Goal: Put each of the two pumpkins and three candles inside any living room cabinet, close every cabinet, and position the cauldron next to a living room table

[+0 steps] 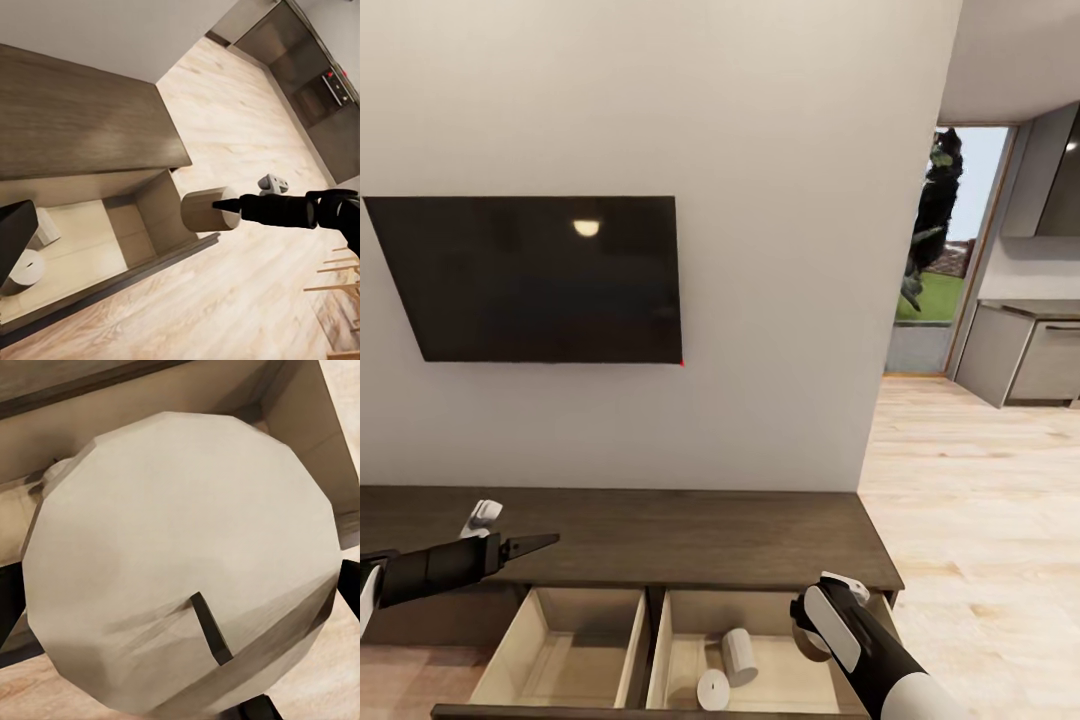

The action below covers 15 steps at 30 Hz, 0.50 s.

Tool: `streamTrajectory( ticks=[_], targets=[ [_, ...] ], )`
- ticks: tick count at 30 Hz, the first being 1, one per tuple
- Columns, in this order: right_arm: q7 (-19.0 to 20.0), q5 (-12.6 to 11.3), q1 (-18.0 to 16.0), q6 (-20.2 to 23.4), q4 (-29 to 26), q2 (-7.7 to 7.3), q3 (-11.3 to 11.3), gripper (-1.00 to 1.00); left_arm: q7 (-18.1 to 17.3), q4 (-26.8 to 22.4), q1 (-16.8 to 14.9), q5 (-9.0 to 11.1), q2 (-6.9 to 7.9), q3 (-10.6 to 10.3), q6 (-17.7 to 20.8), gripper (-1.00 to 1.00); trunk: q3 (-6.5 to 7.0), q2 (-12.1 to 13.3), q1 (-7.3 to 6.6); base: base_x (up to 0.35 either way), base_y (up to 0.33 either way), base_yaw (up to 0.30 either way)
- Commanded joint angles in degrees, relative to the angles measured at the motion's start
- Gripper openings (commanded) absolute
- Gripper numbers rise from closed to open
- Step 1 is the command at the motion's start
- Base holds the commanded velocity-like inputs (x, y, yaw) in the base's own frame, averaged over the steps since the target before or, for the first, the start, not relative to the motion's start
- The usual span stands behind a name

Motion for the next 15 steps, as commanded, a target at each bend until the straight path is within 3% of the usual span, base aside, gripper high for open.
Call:
streamTrajectory(
  ticks=[1, 15],
  targets=[
    [-0.01, 0.03, 0.0, -0.01, 0.0, 0.02, -0.03, -1.0, 0.0, -0.01, 0.0, 0.01, -0.01, -0.04, 0.01, 1.0, -0.18, -0.42, 0.23, 0.0, 0.0, 0.0],
    [-0.01, 0.06, 0.0, -0.02, 0.16, -0.08, 0.0, -1.0, -0.44, -0.47, 0.0, 0.01, -0.04, -0.04, 0.01, 1.0, -2.7, -6.03, 3.3, 0.0, 0.0, 0.0]
  ],
)
